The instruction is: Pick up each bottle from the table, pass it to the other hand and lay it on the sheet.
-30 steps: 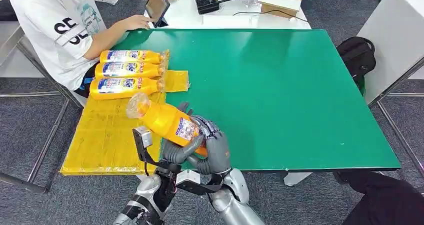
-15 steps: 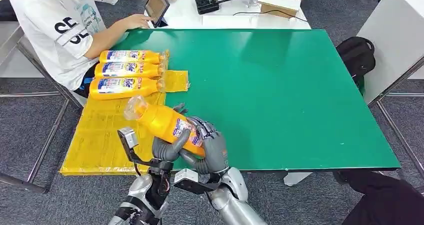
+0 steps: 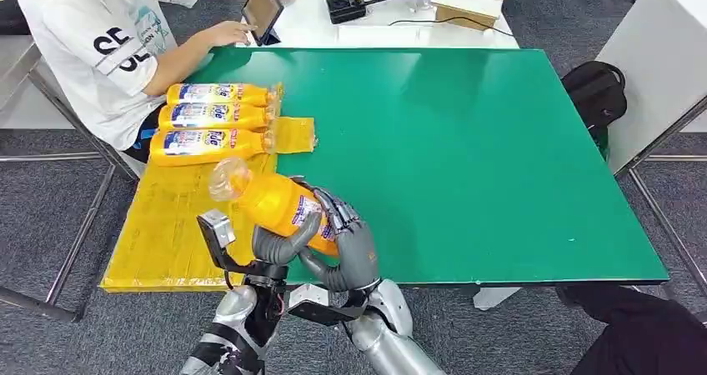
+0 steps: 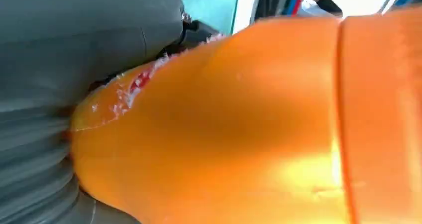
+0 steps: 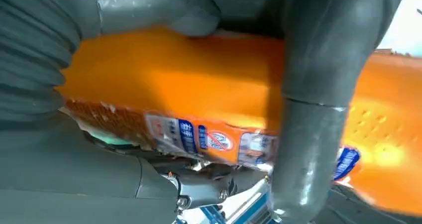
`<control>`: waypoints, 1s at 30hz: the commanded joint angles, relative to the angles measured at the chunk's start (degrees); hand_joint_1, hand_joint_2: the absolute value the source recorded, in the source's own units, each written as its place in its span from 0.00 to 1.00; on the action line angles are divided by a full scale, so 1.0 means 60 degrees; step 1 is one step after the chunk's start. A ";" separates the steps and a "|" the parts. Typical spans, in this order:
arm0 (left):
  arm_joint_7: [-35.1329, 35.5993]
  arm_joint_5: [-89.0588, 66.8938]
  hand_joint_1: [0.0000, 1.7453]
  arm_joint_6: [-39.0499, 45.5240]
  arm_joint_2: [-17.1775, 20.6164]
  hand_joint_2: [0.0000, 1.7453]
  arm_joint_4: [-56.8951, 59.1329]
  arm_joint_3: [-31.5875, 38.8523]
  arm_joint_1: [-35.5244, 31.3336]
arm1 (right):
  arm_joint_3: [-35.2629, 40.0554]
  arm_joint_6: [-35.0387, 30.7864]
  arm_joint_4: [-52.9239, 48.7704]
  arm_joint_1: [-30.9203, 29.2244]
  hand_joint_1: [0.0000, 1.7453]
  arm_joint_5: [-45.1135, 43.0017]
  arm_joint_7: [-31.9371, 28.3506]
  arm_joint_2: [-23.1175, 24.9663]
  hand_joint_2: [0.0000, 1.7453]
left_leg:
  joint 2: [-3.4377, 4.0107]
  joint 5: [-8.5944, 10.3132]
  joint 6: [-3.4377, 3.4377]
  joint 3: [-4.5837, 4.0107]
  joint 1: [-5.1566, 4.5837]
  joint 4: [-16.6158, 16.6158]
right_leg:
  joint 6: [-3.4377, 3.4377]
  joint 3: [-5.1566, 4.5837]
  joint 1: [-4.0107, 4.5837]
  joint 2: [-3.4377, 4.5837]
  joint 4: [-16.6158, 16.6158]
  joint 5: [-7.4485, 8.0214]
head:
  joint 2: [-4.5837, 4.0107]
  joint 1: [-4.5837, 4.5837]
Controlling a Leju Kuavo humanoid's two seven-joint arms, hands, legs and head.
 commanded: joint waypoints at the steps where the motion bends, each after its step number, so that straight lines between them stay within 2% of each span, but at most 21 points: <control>1: -0.0215 -0.0595 1.00 0.0838 -0.0160 1.00 0.0107 -0.0368 -0.0599 | -0.0045 0.1216 0.0112 0.0215 0.00 -0.0158 -0.0122 -0.0013 0.00 | -0.0014 -0.0030 0.0015 0.0055 0.0002 0.0003 | -0.0033 0.0063 0.0011 -0.0028 0.0000 -0.0034 | 0.0000 0.0000; 6: -0.0277 -0.1637 1.00 0.1980 -0.0160 1.00 -0.0266 0.0621 -0.0606 | -0.0329 0.2185 -0.1198 0.0511 0.00 -0.0049 -0.0086 -0.0373 0.00 | -0.0014 -0.0005 0.0007 0.0009 0.0002 0.0000 | -0.0016 0.0014 0.0007 -0.0021 -0.0001 -0.0009 | 0.0000 0.0000; 11: -0.0277 -0.1684 1.00 0.1980 -0.0160 1.00 -0.0288 0.0743 -0.0595 | -0.0366 0.2243 -0.1363 0.0561 0.00 -0.0011 -0.0064 -0.0361 0.00 | -0.0015 -0.0015 0.0011 0.0032 0.0004 0.0000 | -0.0023 0.0040 0.0011 -0.0025 -0.0004 -0.0018 | 0.0000 0.0004; 12: -0.0277 -0.2298 1.00 0.2815 -0.0104 1.00 -0.0711 0.0762 -0.0504 | -0.0421 0.2229 -0.1558 0.0599 0.00 -0.0053 -0.0150 -0.0374 0.00 | -0.0016 -0.0008 0.0009 0.0020 0.0003 -0.0003 | -0.0019 0.0027 0.0008 -0.0024 -0.0005 -0.0012 | 0.0000 0.0004; 14: -0.0277 -0.2419 1.00 0.3372 -0.0014 1.00 -0.0442 0.1094 -0.0651 | -0.0558 0.2253 -0.2065 0.0699 0.00 -0.0318 -0.0283 -0.0387 0.00 | -0.0011 -0.0012 0.0010 0.0023 0.0005 0.0002 | -0.0022 0.0029 0.0010 -0.0021 -0.0001 -0.0014 | 0.0000 0.0004; 15: -0.0277 -0.2998 1.00 0.4467 0.0184 1.00 -0.0399 0.1198 -0.0756 | -0.0616 0.2333 -0.2527 0.0801 0.00 -0.0469 -0.0275 -0.0421 0.00 | -0.0005 -0.0005 0.0007 0.0010 0.0002 -0.0001 | -0.0016 0.0013 0.0006 -0.0013 -0.0002 -0.0006 | 0.0000 0.0004; 17: -0.0277 -0.3311 1.00 0.5177 0.0527 1.00 -0.0267 0.1310 -0.0953 | -0.0710 0.2382 -0.3106 0.0918 0.00 -0.0702 -0.0273 -0.0436 0.00 | 0.0000 -0.0012 0.0008 0.0028 0.0002 -0.0001 | -0.0026 0.0027 0.0008 -0.0010 0.0001 -0.0012 | 0.0000 0.0004; 20: -0.0277 -0.4501 1.00 0.7771 0.1101 1.00 0.0955 0.1322 -0.1592 | -0.0889 0.2073 -0.4060 0.1121 0.00 -0.1325 -0.0525 -0.0361 0.00 | 0.0002 -0.0015 0.0008 0.0042 0.0003 -0.0002 | -0.0036 0.0041 0.0011 -0.0012 0.0005 -0.0017 | 0.0000 0.0004; 21: -0.0277 -0.5692 1.00 0.8047 0.1094 1.00 0.1245 0.2116 -0.1730 | -0.0896 0.1820 -0.4482 0.1221 0.00 -0.1596 -0.0525 -0.0359 0.00 | 0.0002 -0.0009 0.0007 0.0038 -0.0002 -0.0009 | -0.0030 0.0036 0.0005 -0.0010 0.0002 -0.0012 | 0.0000 0.0000; 22: -0.0277 -0.7121 1.00 0.8047 0.0700 1.00 0.1631 0.3124 -0.1881 | -0.0806 0.1578 -0.4767 0.1300 0.00 -0.1863 -0.0525 -0.0440 0.00 | -0.0002 -0.0013 0.0009 0.0052 0.0000 -0.0007 | -0.0037 0.0052 0.0008 -0.0015 0.0004 -0.0017 | 0.0000 0.0004; 23: -0.0277 -0.6943 1.00 0.8047 0.0789 1.00 0.1901 0.3081 -0.1980 | -0.0735 0.1490 -0.4846 0.1297 0.00 -0.2023 -0.0525 -0.0513 0.00 | -0.0001 -0.0014 0.0010 0.0061 0.0002 -0.0012 | -0.0038 0.0062 0.0011 -0.0015 -0.0004 -0.0017 | 0.0000 0.0000; 24: -0.0277 -0.8554 1.00 0.8047 0.0659 1.00 0.1714 0.4201 -0.2008 | -0.0766 0.1286 -0.5200 0.1417 0.00 -0.2257 -0.0525 -0.0535 0.00 | 0.0010 -0.0012 0.0009 0.0051 -0.0001 -0.0011 | -0.0030 0.0046 0.0006 -0.0002 -0.0003 -0.0012 | 0.0000 0.0000; 25: -0.0277 -0.9275 1.00 0.8047 0.0486 1.00 0.1760 0.4503 -0.2037 | -0.0774 0.1234 -0.5243 0.1441 0.00 -0.2302 -0.0525 -0.0546 0.00 | 0.0011 -0.0013 0.0009 0.0051 -0.0002 -0.0011 | -0.0030 0.0047 0.0005 0.0000 -0.0002 -0.0013 | 0.0000 0.0000; 28: -0.0277 -1.2266 1.00 0.8047 0.0071 1.00 0.1848 0.6435 -0.2276 | -0.0754 0.0894 -0.5662 0.1511 0.00 -0.2916 -0.0525 -0.0668 0.00 | 0.0005 -0.0005 0.0009 0.0024 0.0004 -0.0003 | -0.0018 0.0027 0.0007 -0.0001 0.0000 -0.0006 | 0.0000 0.0004; 30: -0.0277 -1.2577 1.00 0.8047 0.0078 1.00 0.1979 0.6617 -0.2364 | -0.0774 0.0858 -0.5704 0.1520 0.00 -0.2976 -0.0525 -0.0687 0.00 | 0.0019 -0.0011 0.0011 0.0036 0.0002 -0.0003 | -0.0022 0.0035 0.0006 0.0009 -0.0001 -0.0008 | 0.0000 0.0000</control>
